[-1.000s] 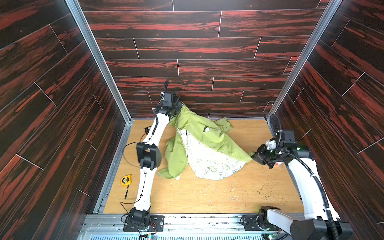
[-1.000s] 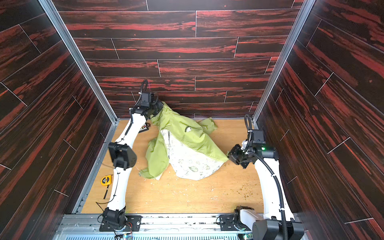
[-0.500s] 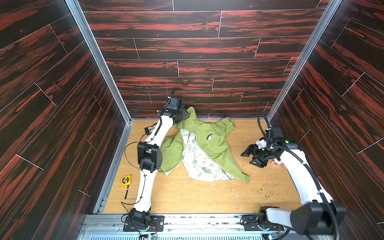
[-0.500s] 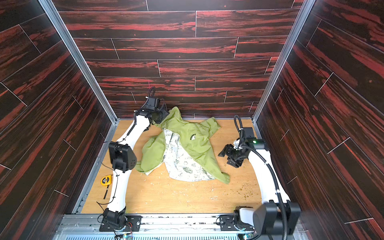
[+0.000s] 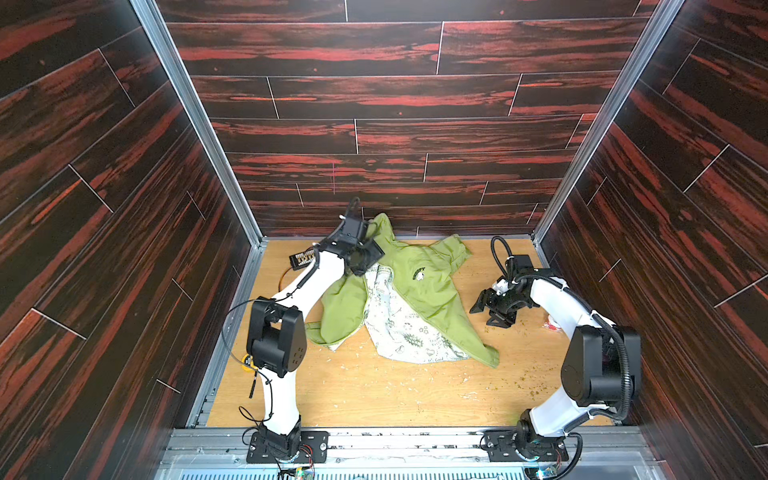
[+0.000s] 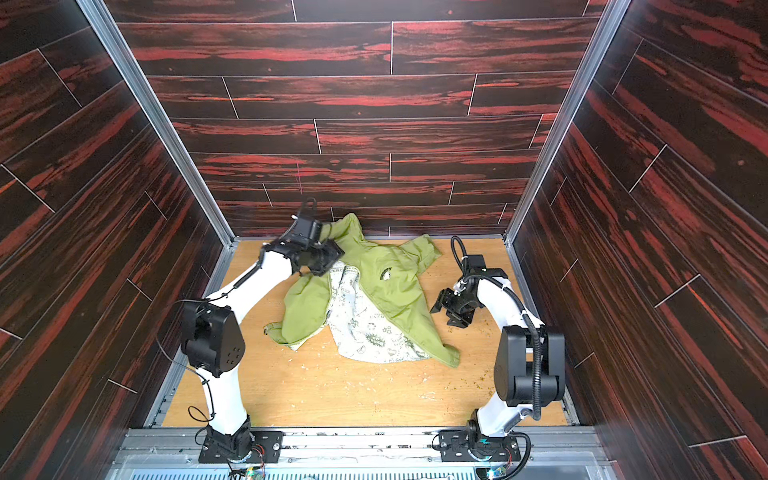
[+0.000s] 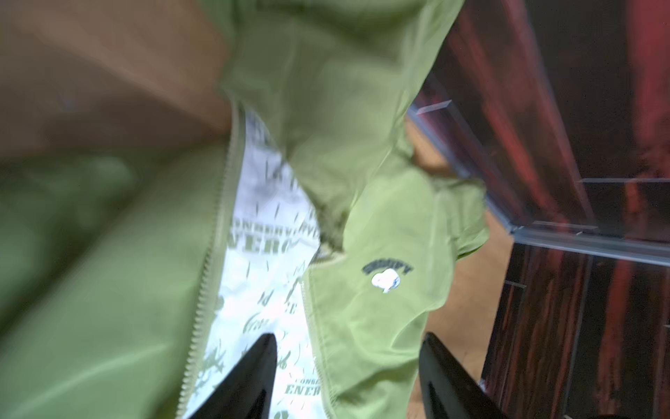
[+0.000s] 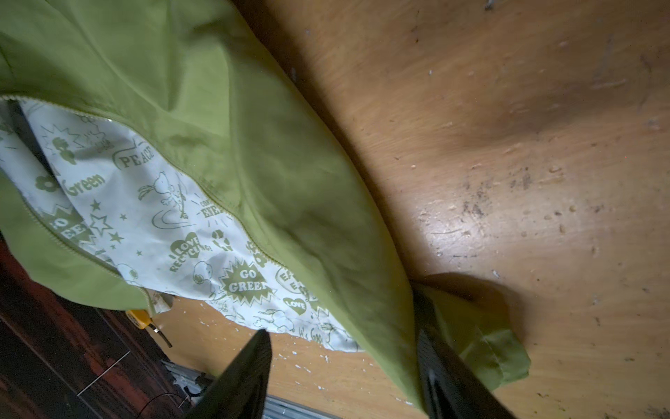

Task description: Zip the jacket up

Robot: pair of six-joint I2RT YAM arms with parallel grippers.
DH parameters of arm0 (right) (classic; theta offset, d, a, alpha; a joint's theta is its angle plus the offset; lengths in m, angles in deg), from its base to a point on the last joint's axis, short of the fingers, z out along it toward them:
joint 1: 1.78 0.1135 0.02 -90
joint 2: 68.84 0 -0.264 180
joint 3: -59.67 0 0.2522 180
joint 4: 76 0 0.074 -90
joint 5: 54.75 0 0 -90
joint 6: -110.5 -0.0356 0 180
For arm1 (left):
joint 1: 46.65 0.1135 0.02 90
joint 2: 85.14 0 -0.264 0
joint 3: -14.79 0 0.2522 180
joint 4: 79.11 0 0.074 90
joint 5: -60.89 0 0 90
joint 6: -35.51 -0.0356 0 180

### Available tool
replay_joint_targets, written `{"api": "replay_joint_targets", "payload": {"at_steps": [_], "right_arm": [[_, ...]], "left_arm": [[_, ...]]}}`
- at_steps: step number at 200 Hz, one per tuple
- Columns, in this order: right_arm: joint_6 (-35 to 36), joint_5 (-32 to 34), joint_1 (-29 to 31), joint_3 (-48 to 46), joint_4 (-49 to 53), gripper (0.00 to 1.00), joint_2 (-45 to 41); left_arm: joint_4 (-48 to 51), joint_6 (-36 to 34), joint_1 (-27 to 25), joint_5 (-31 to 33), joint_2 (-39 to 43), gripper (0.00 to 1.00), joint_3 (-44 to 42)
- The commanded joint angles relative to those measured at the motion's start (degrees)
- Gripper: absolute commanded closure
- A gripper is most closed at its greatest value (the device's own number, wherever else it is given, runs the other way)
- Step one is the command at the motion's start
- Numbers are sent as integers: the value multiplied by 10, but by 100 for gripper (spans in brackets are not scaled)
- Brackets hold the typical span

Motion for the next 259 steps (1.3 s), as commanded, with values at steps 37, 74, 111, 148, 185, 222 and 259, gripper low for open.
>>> {"api": "replay_joint_targets", "payload": {"at_steps": [37,74,111,148,185,222,259], "right_arm": [[20,25,3,-68,-15,33,-10],[15,15,3,-99,-25,32,-27],[18,2,2,-125,-46,33,-22],[12,-34,3,-141,-65,66,-29],[7,-77,3,-119,-20,92,-101],[34,-163,5,-88,44,100,-140],[61,-246,69,-57,100,100,-121]], "left_arm": [[-36,41,-13,-8,-55,37,8],[-5,20,-3,4,-130,39,107],[25,1,2,-8,-200,83,204],[37,-20,7,-24,-239,100,325],[55,-26,13,-50,-288,100,475],[-31,23,23,-62,-328,100,542],[-80,71,38,-57,-364,100,540]]}}
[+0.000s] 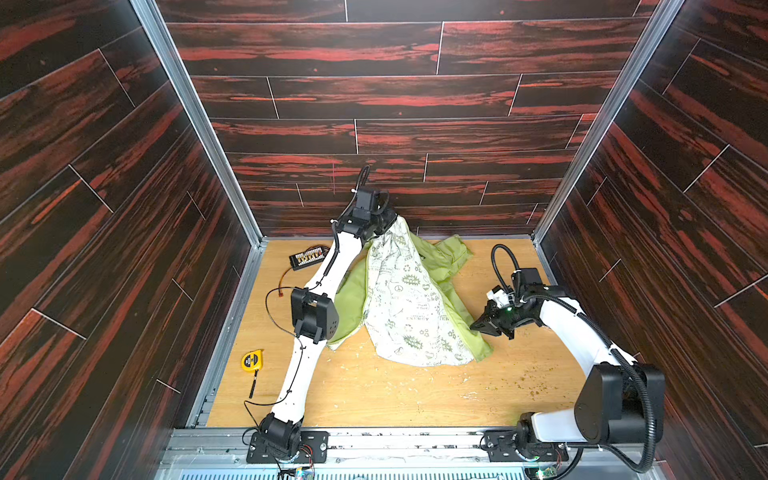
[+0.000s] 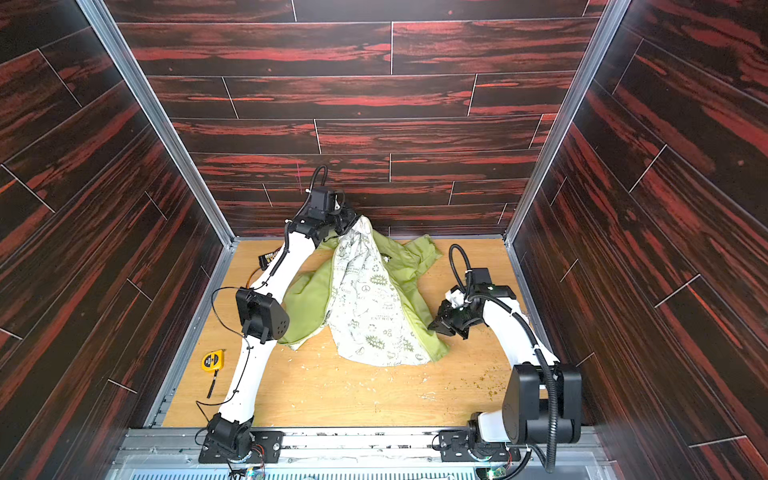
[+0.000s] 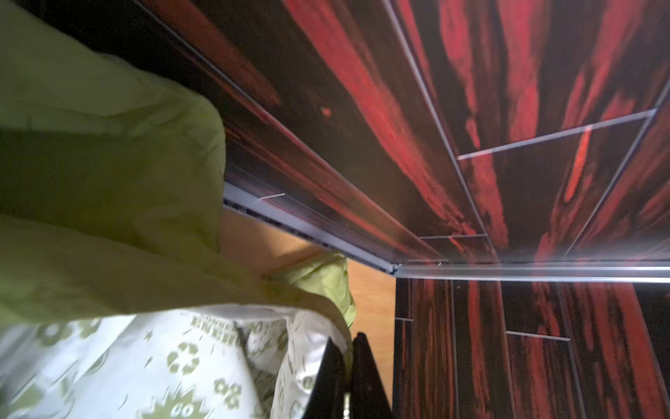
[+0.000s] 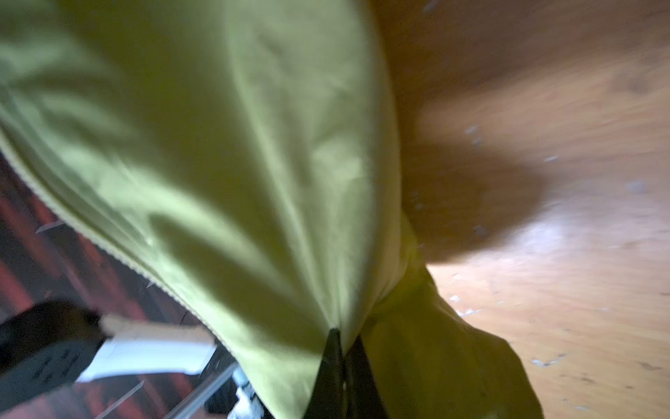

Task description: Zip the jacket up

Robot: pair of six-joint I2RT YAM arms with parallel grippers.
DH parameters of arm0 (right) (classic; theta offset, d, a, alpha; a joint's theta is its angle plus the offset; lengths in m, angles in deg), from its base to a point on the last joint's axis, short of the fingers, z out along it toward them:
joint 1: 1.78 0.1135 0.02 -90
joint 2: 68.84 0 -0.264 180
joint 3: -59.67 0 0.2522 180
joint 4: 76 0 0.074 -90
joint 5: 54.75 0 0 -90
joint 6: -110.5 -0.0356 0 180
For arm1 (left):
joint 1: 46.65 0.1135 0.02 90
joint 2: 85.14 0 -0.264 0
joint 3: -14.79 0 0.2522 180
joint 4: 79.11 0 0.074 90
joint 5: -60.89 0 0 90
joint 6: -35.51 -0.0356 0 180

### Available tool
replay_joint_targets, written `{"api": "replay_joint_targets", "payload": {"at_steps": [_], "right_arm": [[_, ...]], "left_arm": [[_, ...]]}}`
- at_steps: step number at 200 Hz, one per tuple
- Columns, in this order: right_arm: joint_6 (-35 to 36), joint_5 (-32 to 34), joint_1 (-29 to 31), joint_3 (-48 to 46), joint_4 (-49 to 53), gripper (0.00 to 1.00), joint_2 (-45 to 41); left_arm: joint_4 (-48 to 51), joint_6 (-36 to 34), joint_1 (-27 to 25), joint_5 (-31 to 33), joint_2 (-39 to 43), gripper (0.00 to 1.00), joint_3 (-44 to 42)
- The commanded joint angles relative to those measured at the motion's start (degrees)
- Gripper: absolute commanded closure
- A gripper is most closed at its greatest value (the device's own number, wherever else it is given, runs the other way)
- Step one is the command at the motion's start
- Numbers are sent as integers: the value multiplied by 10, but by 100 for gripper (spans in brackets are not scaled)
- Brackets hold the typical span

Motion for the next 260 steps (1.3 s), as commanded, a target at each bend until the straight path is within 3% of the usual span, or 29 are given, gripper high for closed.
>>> {"api": "replay_joint_targets", "payload": {"at_steps": [1,19,44,59,77,93,138,165,193,260], "right_arm": [[31,-83,49,18,71,100,10],[26,-101,105,31,72,95,36],[10,-88,140,40,65,77,70],[-2,-61,139,42,60,58,80],[-10,-45,139,51,53,46,88],[-18,-26,136,69,49,43,94],[-44,17,134,183,21,43,128],[-74,17,136,240,-23,44,163],[-102,18,151,304,-56,44,216],[-128,4,233,479,-63,48,385]], "left_arm": [[-50,44,18,2,-39,100,6],[-80,66,25,5,-55,100,12],[-94,91,38,18,-72,100,26],[-92,100,47,15,-75,77,27],[-73,84,50,10,-68,46,27],[-50,53,50,0,-48,39,21],[60,-55,49,13,87,36,-78],[135,-125,51,64,217,32,-191],[189,-146,65,106,357,31,-342],[153,-34,113,134,709,37,-877]]}}
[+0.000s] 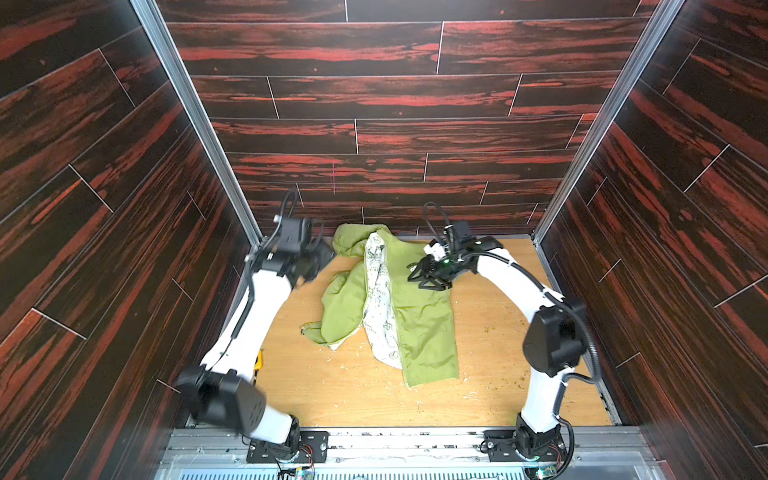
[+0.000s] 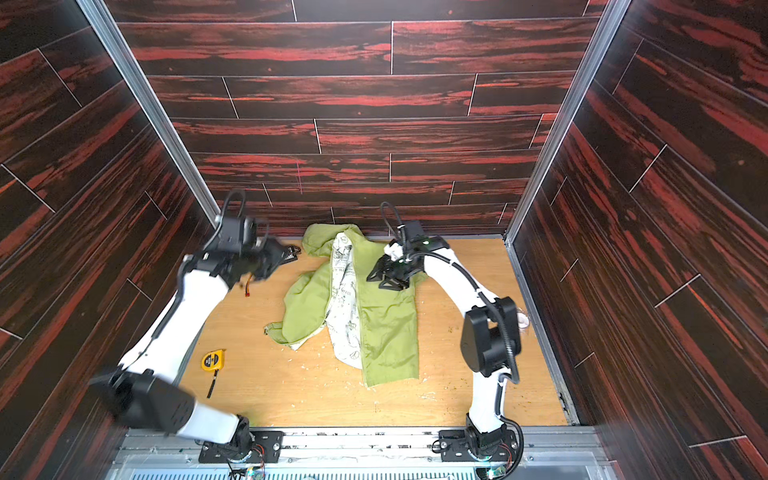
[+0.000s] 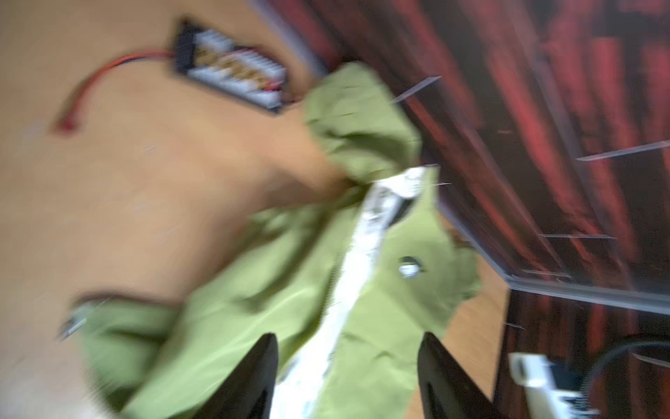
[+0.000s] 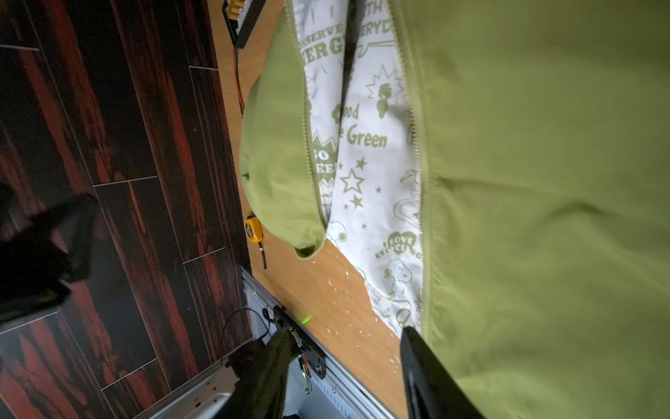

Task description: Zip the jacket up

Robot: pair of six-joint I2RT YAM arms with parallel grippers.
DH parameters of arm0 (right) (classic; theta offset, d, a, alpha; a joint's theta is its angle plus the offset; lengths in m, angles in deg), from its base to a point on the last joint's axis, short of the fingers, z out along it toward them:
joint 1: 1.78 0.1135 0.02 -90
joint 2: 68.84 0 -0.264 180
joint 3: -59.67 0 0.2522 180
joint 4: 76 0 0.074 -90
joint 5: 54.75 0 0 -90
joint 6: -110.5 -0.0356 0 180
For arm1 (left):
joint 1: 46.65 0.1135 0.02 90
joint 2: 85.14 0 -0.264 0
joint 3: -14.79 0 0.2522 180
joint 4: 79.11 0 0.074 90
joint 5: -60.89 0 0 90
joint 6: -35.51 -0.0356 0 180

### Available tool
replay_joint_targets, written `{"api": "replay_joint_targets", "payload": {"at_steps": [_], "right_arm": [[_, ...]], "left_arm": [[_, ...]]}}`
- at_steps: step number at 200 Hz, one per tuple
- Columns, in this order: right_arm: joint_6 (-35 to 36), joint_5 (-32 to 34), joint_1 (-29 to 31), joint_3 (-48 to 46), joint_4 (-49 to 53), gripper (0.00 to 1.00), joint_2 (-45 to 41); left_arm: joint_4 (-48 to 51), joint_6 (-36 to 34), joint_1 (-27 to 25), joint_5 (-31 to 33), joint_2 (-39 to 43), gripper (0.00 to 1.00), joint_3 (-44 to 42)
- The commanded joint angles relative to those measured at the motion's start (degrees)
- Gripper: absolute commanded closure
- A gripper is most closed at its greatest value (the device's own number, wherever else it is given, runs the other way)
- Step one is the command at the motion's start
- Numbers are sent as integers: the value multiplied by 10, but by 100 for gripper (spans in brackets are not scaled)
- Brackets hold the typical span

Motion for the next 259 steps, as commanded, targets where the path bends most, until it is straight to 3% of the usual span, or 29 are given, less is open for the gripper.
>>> {"api": "replay_joint_targets", "payload": {"at_steps": [1,25,58,96,130,173,226,244,259], "right_arm": [[-17,-11,27,53,3,48,61],[-30,-16,49,113,-11,48,114],[-64,-9,62,216,-32,49,201],[-119,-8,66,347,-48,51,301],[-141,36,68,465,18,49,386],[-162,16,72,440,-37,43,408],[-183,-13,77,440,-83,45,434],[-188,-19,81,439,-91,48,444],[-192,-24,82,439,-94,54,452]], "left_arm": [[13,59,10,15,57,37,-143],[-32,113,34,-4,121,38,-263],[-123,166,73,-56,147,36,-358],[-178,179,112,-88,133,33,-401],[-174,165,143,-99,93,31,-400],[-170,150,169,-133,34,31,-389],[-243,164,177,-160,-21,30,-404],[-260,165,178,-171,-46,35,-404],[-267,162,177,-175,-56,50,-408]]}}
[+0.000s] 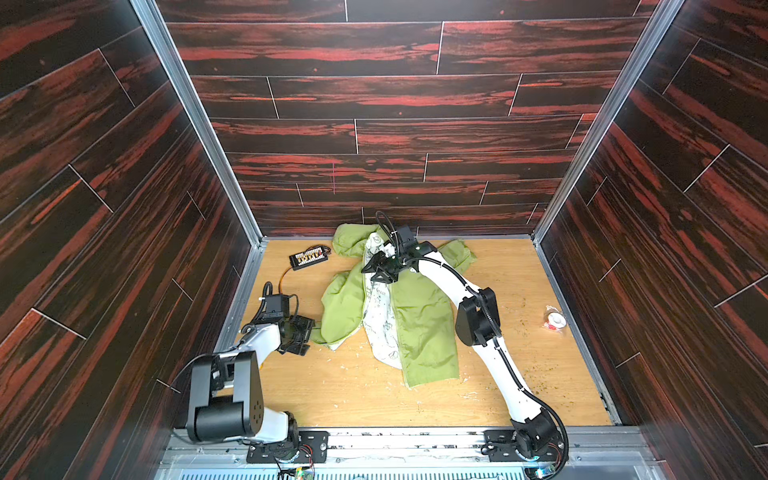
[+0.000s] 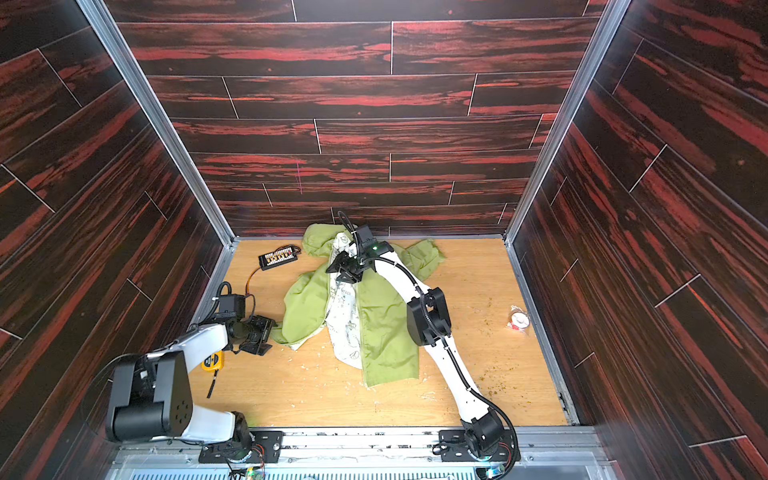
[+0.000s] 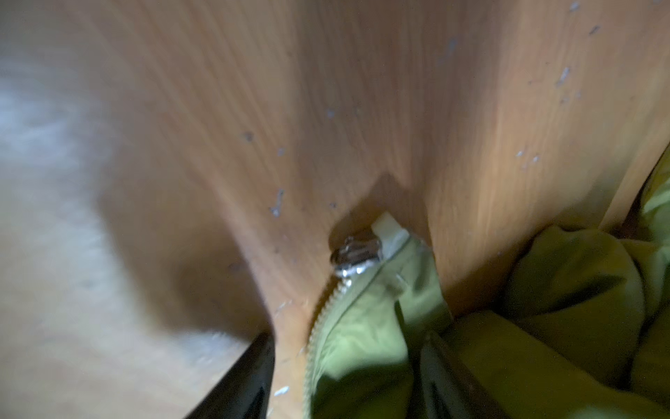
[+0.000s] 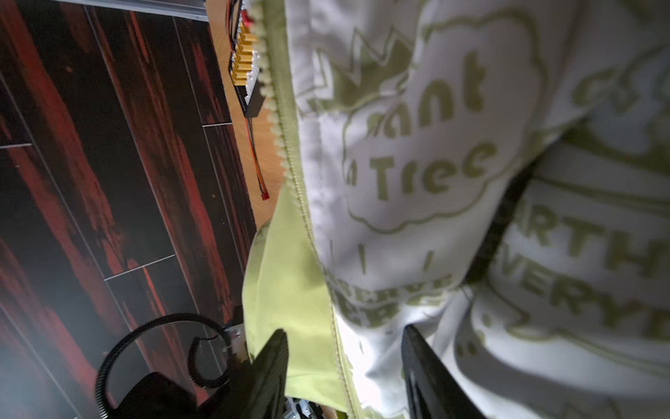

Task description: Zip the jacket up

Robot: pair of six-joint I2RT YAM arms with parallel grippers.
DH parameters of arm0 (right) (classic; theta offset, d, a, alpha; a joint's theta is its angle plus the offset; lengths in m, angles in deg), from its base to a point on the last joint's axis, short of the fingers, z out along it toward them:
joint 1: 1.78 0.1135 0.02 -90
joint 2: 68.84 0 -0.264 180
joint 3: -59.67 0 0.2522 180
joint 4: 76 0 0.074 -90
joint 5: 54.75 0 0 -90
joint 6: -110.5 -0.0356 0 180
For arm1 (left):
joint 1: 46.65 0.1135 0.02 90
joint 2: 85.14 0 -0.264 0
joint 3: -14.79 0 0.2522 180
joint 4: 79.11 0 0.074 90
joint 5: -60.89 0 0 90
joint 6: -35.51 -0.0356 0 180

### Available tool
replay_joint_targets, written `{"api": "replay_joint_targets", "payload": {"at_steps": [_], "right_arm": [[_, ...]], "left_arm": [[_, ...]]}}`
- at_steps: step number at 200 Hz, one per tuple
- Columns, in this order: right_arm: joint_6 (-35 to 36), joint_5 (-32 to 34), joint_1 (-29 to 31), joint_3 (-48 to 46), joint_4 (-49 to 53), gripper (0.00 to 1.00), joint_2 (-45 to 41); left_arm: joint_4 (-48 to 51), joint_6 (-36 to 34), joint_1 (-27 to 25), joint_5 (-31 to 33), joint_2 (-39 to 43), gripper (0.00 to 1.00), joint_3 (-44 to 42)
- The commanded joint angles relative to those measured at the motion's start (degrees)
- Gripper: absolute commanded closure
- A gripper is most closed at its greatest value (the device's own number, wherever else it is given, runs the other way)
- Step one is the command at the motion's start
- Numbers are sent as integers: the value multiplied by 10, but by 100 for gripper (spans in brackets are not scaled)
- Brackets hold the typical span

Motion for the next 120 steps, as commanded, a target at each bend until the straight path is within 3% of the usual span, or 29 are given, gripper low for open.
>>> {"api": "replay_joint_targets", "payload": {"at_steps": [1,46,84,120], "right_arm": [[-16,-18,8,0,-12,55,45],[-14,-38,6,-1,-36,82,40],[-13,-61,-3,-16,-60,99,8],[-23,-105,-16,-39,-97,100,-35]], "left_arm": [[-22,1,3,-13,-19,52,-10],[25,-16,3,-12,9,100,14],[123,-30,3,-3,87,100,68],[175,6,2,-12,177,100,73]]}}
